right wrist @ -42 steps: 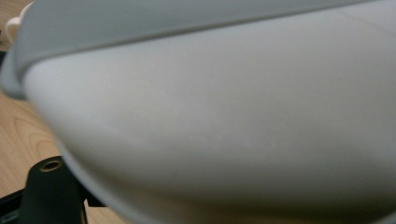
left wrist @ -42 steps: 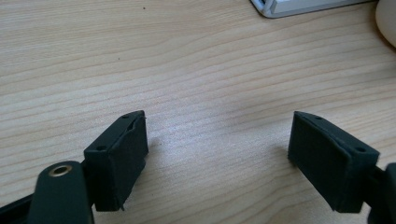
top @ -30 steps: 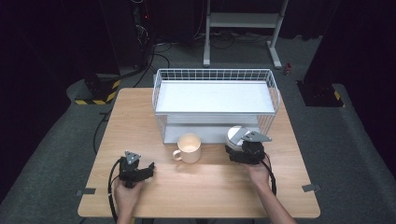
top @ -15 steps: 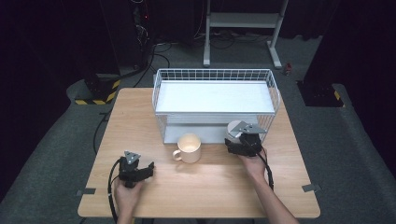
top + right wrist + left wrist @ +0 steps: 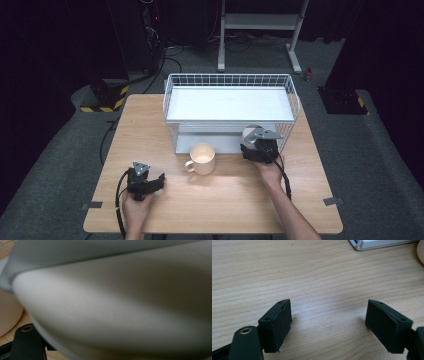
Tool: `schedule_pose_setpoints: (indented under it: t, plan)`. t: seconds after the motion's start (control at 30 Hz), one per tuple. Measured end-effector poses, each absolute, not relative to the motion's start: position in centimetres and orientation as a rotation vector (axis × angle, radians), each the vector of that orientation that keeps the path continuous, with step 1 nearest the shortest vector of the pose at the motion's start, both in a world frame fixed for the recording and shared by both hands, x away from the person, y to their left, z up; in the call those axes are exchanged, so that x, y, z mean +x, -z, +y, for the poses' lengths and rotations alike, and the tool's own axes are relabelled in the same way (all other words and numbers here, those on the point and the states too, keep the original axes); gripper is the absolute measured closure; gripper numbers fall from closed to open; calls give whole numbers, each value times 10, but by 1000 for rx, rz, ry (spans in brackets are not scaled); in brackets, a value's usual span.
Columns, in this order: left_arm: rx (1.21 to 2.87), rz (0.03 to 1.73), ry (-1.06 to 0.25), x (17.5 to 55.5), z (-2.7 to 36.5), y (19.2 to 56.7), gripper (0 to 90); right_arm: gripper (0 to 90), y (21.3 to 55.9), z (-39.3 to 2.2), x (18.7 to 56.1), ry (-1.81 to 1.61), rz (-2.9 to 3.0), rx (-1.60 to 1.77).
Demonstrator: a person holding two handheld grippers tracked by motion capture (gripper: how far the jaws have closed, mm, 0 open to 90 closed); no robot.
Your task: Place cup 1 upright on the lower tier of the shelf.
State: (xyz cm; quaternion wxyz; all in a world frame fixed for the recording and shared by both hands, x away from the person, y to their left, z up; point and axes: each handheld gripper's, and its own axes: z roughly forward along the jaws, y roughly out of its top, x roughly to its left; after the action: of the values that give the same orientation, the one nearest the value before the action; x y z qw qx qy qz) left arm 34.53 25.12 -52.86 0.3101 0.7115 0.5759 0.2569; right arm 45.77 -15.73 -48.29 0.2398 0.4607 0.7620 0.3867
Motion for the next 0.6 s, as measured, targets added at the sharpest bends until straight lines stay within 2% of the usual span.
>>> schedule_pose_setpoints:
  t: [0.6]
  plan:
    - [1877, 1522, -681, 346, 251, 529, 213, 172, 485, -160, 461, -1081, 2072, 1257]
